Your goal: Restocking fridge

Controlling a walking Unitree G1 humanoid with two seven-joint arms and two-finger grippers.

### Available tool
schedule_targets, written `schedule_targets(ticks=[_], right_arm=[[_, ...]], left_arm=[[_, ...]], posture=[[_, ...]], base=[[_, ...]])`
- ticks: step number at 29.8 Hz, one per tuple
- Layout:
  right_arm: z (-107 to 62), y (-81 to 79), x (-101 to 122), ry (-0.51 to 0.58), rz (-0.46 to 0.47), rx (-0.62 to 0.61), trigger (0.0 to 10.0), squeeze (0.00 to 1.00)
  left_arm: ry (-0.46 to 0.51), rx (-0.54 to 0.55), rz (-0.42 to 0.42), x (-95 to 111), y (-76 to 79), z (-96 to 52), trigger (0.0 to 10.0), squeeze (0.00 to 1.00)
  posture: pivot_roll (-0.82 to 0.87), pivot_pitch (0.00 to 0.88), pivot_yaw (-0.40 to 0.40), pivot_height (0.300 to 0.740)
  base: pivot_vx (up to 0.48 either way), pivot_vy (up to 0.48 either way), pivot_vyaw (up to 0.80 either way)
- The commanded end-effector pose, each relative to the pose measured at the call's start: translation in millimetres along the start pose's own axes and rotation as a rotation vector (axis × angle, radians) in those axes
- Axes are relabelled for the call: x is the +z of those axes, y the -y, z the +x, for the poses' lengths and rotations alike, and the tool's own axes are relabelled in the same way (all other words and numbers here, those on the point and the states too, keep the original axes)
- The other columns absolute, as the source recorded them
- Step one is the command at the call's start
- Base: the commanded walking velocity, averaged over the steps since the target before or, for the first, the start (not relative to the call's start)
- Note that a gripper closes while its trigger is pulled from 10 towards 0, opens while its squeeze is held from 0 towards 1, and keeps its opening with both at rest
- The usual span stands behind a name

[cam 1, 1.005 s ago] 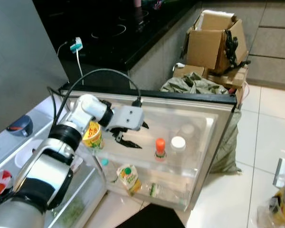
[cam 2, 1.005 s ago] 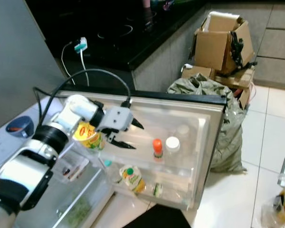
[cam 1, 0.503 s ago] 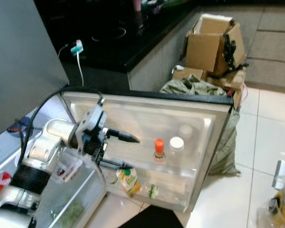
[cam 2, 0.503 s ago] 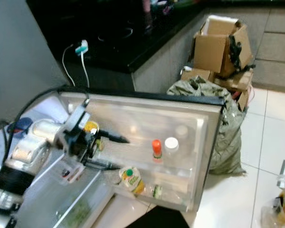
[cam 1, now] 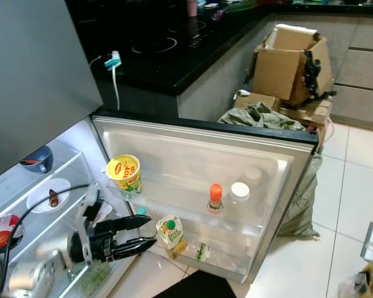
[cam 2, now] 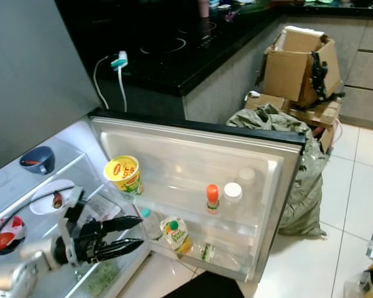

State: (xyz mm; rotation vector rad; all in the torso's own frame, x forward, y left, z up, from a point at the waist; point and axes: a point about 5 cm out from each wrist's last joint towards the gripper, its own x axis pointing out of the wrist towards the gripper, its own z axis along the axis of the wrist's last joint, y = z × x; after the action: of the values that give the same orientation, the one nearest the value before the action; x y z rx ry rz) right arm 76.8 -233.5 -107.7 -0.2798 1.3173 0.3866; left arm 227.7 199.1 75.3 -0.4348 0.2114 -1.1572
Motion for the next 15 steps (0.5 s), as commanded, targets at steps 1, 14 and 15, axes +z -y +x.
schedule_targets(ticks=[1, 14, 15], right_arm=[[1.6, -6.2, -4, -0.020, -0.006, 0.011, 10.0, 0.00], [-4.4, 12.8, -18, -0.103, 0.051, -0.179, 10.0, 0.00], [-4.9, 14.2, -18, -0.107, 0.058, -0.186, 10.0, 0.00]], left_arm=[[0.009, 0.045, -0.032, -7, -2.5, -6.7, 10.0, 0.00], [-0.096, 0.879, -0.708, -178, 14.2, -55.1, 10.0, 0.00], [-0.101, 0.938, -0.743, -186, 17.1, -53.6, 10.0, 0.00]], posture=[[-0.14, 0.069, 0.085, 0.740], [-0.12, 0.035, 0.047, 0.740], [-0.13, 0.033, 0.044, 0.740]], base=[[0.000, 0.000, 0.00], [0.000, 0.000, 0.00], [0.000, -0.352, 0.00]])
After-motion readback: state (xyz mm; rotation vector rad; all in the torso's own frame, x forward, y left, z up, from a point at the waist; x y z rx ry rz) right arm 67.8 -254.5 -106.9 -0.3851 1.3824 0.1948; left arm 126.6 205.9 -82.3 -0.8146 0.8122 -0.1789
